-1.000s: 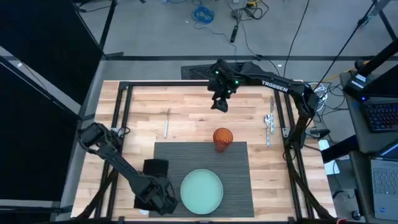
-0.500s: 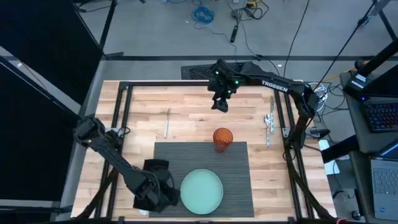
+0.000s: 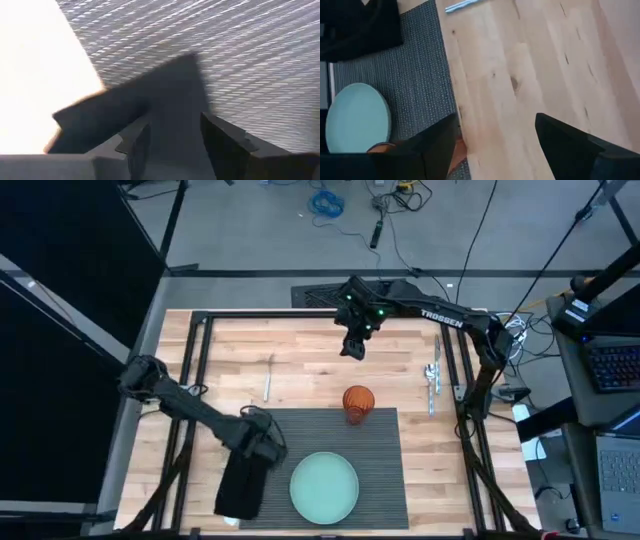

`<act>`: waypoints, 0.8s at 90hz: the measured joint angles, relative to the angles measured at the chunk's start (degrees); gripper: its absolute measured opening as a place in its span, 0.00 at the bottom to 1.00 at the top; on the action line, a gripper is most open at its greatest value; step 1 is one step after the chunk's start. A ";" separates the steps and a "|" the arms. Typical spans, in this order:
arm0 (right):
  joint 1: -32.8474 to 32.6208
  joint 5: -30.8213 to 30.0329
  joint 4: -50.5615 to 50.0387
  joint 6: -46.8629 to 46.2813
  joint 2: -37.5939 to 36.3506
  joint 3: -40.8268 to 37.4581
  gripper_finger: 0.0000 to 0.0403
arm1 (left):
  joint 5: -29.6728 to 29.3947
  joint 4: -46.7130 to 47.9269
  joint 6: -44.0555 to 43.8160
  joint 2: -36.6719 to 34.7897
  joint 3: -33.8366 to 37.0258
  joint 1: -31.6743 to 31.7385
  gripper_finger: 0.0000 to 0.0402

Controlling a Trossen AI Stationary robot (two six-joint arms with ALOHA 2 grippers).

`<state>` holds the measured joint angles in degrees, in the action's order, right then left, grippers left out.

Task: Set table place
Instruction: Put the black napkin on the gray mat to the left of the green plate, then put the blue fork on top of the black napkin

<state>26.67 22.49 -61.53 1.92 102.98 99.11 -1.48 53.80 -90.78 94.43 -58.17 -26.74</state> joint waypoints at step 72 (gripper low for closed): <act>-7.48 -7.03 0.07 -11.81 0.02 0.00 0.63 | -22.55 0.66 9.90 -26.39 11.17 4.38 0.39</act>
<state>19.19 15.45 -61.46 -9.89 103.00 99.11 -24.02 54.46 -80.88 68.05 -47.00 -22.37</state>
